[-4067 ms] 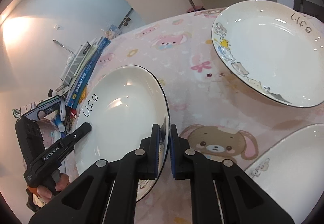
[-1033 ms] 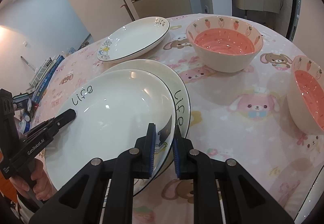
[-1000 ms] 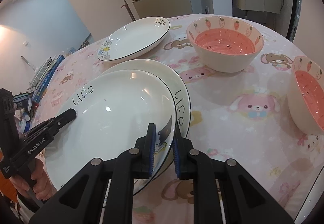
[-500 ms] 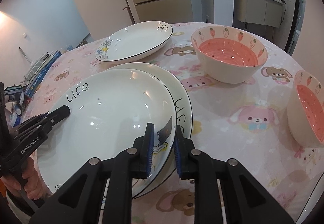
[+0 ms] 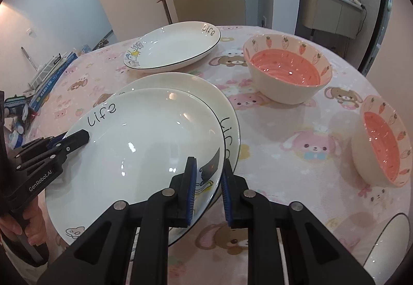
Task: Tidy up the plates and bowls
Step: 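Open the left gripper and release the plate onto the stack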
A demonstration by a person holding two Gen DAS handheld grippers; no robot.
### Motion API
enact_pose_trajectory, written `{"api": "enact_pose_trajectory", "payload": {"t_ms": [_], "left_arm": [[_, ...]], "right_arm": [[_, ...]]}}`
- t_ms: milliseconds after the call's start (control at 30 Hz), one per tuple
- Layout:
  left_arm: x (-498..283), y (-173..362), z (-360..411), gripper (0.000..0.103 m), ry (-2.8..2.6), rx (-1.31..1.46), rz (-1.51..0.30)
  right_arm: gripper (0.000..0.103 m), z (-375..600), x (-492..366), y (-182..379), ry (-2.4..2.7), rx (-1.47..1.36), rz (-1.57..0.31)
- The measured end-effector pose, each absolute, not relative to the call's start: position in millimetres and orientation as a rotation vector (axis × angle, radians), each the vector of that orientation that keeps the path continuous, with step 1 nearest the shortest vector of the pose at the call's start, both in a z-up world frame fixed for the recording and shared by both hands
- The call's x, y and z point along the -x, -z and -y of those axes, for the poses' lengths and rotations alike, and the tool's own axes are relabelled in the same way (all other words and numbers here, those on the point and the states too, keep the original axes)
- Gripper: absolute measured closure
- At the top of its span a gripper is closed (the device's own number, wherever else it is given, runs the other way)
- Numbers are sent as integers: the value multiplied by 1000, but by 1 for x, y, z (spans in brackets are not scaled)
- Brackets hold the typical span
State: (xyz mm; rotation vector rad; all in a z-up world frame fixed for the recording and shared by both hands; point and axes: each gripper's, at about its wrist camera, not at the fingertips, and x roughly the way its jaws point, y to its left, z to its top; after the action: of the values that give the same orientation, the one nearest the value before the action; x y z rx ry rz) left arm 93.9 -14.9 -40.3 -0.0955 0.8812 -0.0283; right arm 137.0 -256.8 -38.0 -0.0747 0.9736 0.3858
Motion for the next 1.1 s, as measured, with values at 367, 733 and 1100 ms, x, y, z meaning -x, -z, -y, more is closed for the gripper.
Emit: {"api": "enact_pose_trajectory", "payload": {"t_ms": [367,733,1100], "left_arm": [[-96,37,37,85,-19,-66,-827],[-85,15,19,85,4,27,-744],[-72,-6,10,85,1,55,-687]], "right_arm": [[87,269,-141,41,-366,59,-975],[87,281,-141,39,-386,-22,-994],[87,287,-134,13,-382,-32,-936]]}}
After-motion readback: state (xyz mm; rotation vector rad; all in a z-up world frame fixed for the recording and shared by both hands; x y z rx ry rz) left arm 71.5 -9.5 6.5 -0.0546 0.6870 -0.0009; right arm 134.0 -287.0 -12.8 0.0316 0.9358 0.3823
